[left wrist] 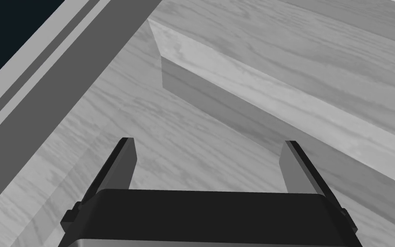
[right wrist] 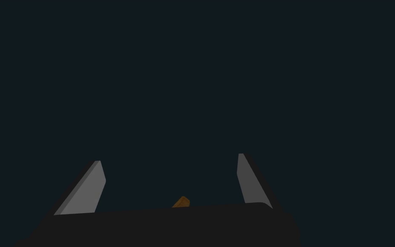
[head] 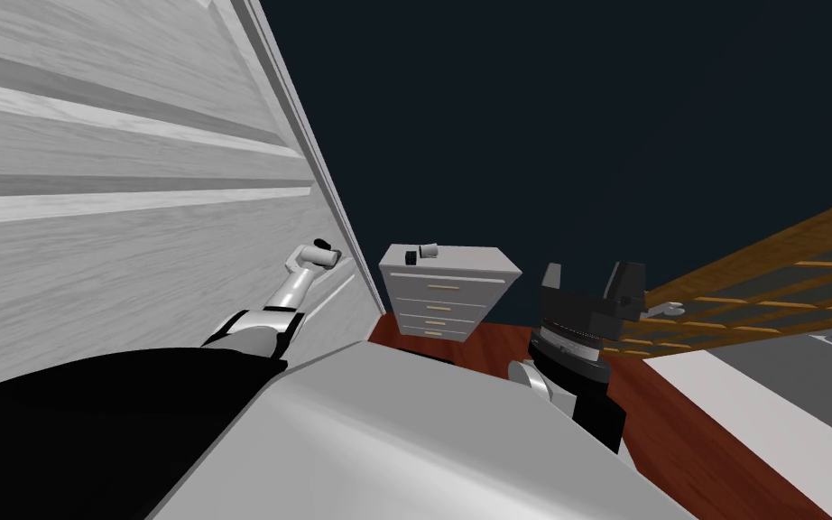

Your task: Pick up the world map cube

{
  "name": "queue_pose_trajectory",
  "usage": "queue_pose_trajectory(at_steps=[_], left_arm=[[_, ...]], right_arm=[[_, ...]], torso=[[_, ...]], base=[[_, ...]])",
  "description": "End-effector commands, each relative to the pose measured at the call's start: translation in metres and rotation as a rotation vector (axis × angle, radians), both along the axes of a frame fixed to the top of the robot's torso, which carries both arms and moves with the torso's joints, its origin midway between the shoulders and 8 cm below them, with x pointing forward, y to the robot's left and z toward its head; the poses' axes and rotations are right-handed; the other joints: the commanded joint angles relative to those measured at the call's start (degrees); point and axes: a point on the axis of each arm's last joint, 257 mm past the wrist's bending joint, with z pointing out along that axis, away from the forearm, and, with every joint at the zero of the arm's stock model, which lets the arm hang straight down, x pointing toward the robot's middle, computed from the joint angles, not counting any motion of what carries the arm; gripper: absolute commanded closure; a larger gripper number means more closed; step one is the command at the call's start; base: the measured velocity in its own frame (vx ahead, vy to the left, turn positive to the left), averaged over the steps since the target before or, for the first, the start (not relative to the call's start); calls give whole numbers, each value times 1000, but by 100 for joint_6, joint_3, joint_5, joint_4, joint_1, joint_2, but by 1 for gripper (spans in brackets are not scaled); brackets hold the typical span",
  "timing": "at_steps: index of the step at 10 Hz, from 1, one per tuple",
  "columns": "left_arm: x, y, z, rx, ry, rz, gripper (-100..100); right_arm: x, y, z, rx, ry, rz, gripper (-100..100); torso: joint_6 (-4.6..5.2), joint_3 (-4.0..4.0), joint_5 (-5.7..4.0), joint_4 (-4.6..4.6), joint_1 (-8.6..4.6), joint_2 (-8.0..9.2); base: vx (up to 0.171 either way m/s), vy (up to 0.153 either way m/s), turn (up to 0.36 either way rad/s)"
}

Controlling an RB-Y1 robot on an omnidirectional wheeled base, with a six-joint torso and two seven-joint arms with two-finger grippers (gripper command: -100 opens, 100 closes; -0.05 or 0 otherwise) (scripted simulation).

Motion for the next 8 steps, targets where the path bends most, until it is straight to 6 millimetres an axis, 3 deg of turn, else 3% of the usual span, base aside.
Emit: queue_pose_trajectory(at_steps=[1, 2, 3, 4, 5, 6, 7, 8], left_arm=[[-6, 3, -4, -13, 26, 19, -100], [-7, 14, 9, -25, 41, 49, -100], [-13, 15, 3, -38, 66, 65, -100], [-15, 25, 15, -48, 74, 88, -100], [-21, 26, 9, -66, 101, 107, -100], [-23, 33, 22, -78, 109, 126, -100], [-29, 33, 16, -100, 136, 148, -100], [-32, 38, 28, -112, 143, 163, -100]], right_arm=[[0, 0, 0, 0, 0, 0, 0], [0, 0, 0, 0, 0, 0, 0], [0, 0, 0, 0, 0, 0, 0], [0, 0, 0, 0, 0, 0, 0], [0, 0, 0, 0, 0, 0, 0], [0, 0, 0, 0, 0, 0, 0], [0, 0, 0, 0, 0, 0, 0], [0, 0, 0, 0, 0, 0, 0]], torso=[[0, 0, 0, 0, 0, 0], [0, 0, 2, 0, 6, 0], [2, -2, -1, 0, -3, -5], [0, -2, 0, -1, -1, -4], [2, -2, -2, -1, -7, -4], [0, -2, -1, -1, -4, -4], [2, -2, -3, -1, -12, -4], [1, -4, -2, -2, -9, -6]], base=[[8, -27, 5], [21, -57, -34], [19, -51, -28], [19, -66, -49], [17, -57, -18], [19, -77, -63], [26, -68, -24], [39, -81, -58]])
